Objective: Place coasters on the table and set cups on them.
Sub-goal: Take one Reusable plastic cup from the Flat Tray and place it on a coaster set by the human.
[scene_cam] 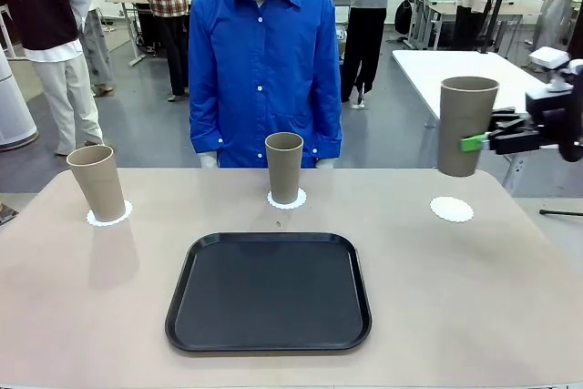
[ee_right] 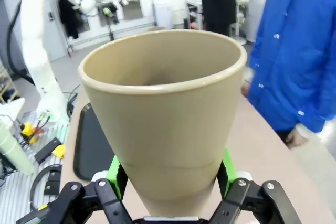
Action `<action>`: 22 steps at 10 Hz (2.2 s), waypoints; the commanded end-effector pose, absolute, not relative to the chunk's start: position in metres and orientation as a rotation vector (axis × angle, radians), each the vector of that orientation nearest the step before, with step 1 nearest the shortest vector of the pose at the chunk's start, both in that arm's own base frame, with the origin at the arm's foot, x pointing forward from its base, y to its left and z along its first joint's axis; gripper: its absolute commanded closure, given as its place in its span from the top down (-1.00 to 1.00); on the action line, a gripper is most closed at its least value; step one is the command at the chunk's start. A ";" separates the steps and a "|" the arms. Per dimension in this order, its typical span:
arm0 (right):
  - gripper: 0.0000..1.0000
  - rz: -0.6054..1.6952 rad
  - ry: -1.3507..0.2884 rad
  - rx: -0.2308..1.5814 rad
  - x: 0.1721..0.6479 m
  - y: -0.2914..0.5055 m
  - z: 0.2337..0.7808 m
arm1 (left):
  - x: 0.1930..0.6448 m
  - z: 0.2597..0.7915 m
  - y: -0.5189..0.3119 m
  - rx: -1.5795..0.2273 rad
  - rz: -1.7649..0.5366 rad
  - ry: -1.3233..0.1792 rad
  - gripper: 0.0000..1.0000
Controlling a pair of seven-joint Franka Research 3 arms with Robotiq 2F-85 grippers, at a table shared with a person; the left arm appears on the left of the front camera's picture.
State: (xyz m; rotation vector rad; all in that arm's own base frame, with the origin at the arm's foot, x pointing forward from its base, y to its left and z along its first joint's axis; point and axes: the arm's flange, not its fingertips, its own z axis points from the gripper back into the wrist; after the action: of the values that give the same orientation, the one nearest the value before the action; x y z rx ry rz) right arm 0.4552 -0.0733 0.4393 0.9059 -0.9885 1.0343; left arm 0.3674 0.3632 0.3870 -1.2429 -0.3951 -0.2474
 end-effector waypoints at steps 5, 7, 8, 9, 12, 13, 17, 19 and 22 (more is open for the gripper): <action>0.65 0.902 -1.124 0.953 0.467 -0.140 0.431 | 0.365 0.389 0.363 -1.244 -0.257 -0.387 1.00; 0.65 0.872 -1.107 0.938 0.459 -0.146 0.432 | 0.365 0.389 0.363 -1.244 -0.257 -0.387 1.00; 0.65 0.872 -1.107 0.938 0.459 -0.146 0.432 | 0.365 0.389 0.363 -1.244 -0.257 -0.387 1.00; 0.65 0.872 -1.107 0.938 0.459 -0.146 0.432 | 0.365 0.389 0.363 -1.244 -0.257 -0.387 1.00; 0.65 0.872 -1.102 0.939 0.460 -0.145 0.430 | 0.365 0.389 0.363 -1.244 -0.257 -0.387 1.00; 0.65 0.961 -1.083 1.008 0.483 -0.150 0.416 | 0.365 0.389 0.363 -1.244 -0.257 -0.387 1.00; 0.65 1.175 -1.052 1.018 0.536 -0.162 0.375 | 0.365 0.389 0.363 -1.244 -0.257 -0.387 1.00; 0.65 1.213 -1.030 1.029 0.552 -0.167 0.358 | 0.365 0.389 0.363 -1.244 -0.257 -0.387 1.00; 0.65 1.184 -1.001 1.077 0.575 -0.166 0.327 | 0.365 0.389 0.363 -1.244 -0.257 -0.387 1.00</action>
State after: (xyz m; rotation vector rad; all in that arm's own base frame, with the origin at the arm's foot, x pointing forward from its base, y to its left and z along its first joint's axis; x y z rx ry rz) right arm 0.5642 -0.1618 0.3302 1.0497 -1.0107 1.1807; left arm 0.3677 0.3630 0.3870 -1.2434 -0.3951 -0.2483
